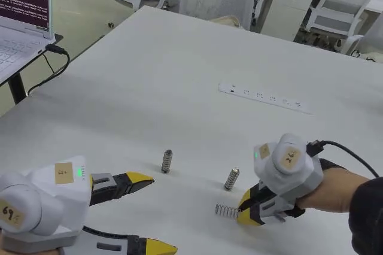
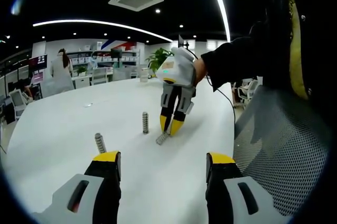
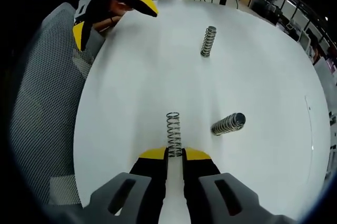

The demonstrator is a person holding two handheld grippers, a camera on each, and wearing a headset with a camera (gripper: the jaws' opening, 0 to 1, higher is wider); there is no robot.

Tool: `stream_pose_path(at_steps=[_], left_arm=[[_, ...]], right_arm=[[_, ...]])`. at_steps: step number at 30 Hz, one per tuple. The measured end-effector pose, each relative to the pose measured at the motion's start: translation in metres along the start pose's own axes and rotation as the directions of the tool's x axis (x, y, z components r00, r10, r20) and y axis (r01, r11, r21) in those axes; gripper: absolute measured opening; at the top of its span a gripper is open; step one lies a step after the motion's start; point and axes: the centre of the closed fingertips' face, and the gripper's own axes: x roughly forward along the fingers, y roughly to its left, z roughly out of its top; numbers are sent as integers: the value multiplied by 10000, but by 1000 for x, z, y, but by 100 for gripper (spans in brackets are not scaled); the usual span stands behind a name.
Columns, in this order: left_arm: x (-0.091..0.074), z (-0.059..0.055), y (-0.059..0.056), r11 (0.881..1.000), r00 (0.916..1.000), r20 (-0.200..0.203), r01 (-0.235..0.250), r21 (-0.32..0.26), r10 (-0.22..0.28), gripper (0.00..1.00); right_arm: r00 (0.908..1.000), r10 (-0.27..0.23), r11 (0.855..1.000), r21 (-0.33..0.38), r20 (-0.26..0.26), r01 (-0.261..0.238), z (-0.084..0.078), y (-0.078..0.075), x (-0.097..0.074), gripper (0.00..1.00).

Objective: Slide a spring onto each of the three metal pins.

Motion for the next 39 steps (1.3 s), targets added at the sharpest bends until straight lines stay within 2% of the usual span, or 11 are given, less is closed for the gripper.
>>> stream_pose_path(at_steps=[4, 6, 11, 16, 28, 39], left_arm=[[1, 1, -1, 10000, 10000, -13, 48, 71, -48, 60], [2, 1, -2, 9999, 10000, -10, 96, 105, -96, 59], [5, 2, -4, 9995, 9998, -35, 210, 231, -209, 54], [8, 6, -6, 9987, 9994, -25, 338, 391, -337, 50], [15, 11, -12, 9939, 9977, -72, 675, 873, -672, 30], [18, 14, -18, 9877, 9964, -83, 846, 1316, -842, 16]], right_arm=[[9999, 89, 10000, 21, 81, -89, 7, 3, -4, 8], [9997, 231, 9997, -98, 101, -230, 14, 10, -9, 8], [9996, 232, 9993, -302, 164, -227, 27, 16, -16, 8], [9982, 551, 9956, -769, 229, -531, 46, 32, -25, 8], [9946, 931, 9850, -1504, 466, -851, 85, 55, -37, 8], [9941, 1033, 9764, -1942, 335, -949, 96, 64, -41, 8]])
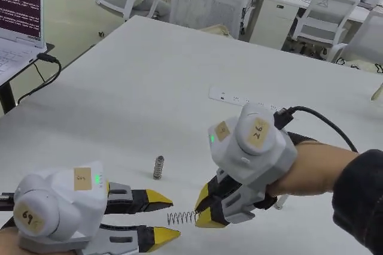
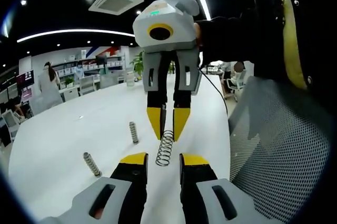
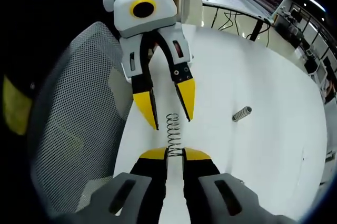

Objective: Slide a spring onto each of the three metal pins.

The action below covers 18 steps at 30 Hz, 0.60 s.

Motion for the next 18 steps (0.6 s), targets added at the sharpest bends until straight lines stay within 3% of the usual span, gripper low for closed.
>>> stream_pose_path(at_steps=[5, 12, 18], left_arm=[[0, -1, -1, 9999, 10000, -84, 21, 156, -19, 5], [0, -2, -3, 9999, 9999, -115, 72, 151, -71, 3], [-2, -2, -1, 9999, 10000, -80, -1, 132, 2, 3]], right_arm=[[10000, 12, 10000, -93, -25, -12, 2, 1, -1, 8], [10000, 47, 9999, -105, -17, -47, 2, 3, -2, 8], [9992, -126, 9999, -81, 370, 129, 10, 2, -12, 7]])
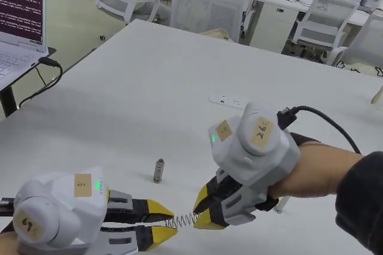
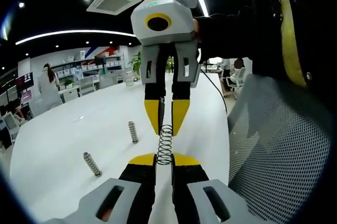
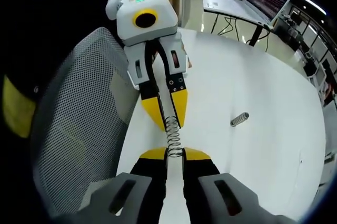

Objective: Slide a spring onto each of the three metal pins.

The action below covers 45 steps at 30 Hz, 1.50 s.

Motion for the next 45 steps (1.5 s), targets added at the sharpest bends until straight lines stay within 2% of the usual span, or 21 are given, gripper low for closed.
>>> stream_pose_path(at_steps=[8, 16, 28, 45], left_arm=[[0, -1, 0, 10000, 10000, -62, 15, 56, -15, 3], [0, 0, 0, 10000, 10000, 6, 30, 42, -30, 3], [3, 3, -3, 9999, 9999, 66, 131, 56, -131, 3], [5, 7, -3, 9996, 9997, 30, 227, 170, -227, 3]], right_arm=[[9987, -120, 9998, -164, 504, 129, 19, 2, -9, 7], [9979, -199, 9983, -534, 623, 232, 35, 4, -11, 7], [9970, -120, 9969, -766, 758, 179, 48, 6, -9, 7], [9962, -148, 9962, -843, 853, 220, 54, 7, -7, 7]])
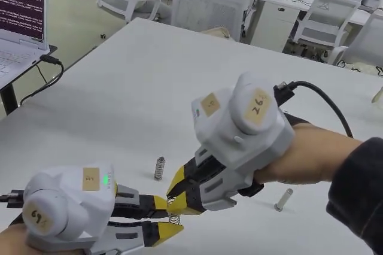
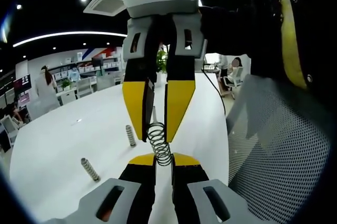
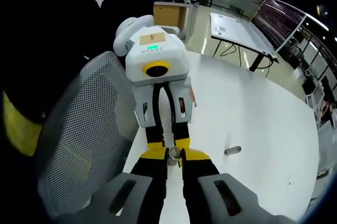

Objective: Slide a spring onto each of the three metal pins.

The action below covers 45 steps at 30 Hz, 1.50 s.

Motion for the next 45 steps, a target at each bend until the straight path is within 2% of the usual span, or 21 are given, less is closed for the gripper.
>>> stream_pose_path(at_steps=[17, 26, 34, 38, 45], left_arm=[[2, 1, 4, 9996, 9999, -148, -48, 273, 52, 3], [2, 1, 5, 9997, 9998, -160, -144, 177, 147, 4], [2, -1, 4, 9999, 9995, -281, -124, 17, 125, 15], [1, 0, 5, 9997, 9998, -151, -159, -209, 155, 19], [0, -1, 4, 9964, 9999, -5, -107, -836, 107, 30]], right_arm=[[9997, -179, 9998, 75, 165, 178, -1, -3, -3, 7], [9992, -355, 9993, -88, 156, 356, -2, -5, -4, 7], [9986, -461, 9989, -35, 243, 462, -2, -8, -8, 7], [9977, -606, 9981, 77, 296, 604, -5, -11, -14, 7], [9941, -1041, 9939, 410, 304, 1028, -19, -16, -31, 7]])
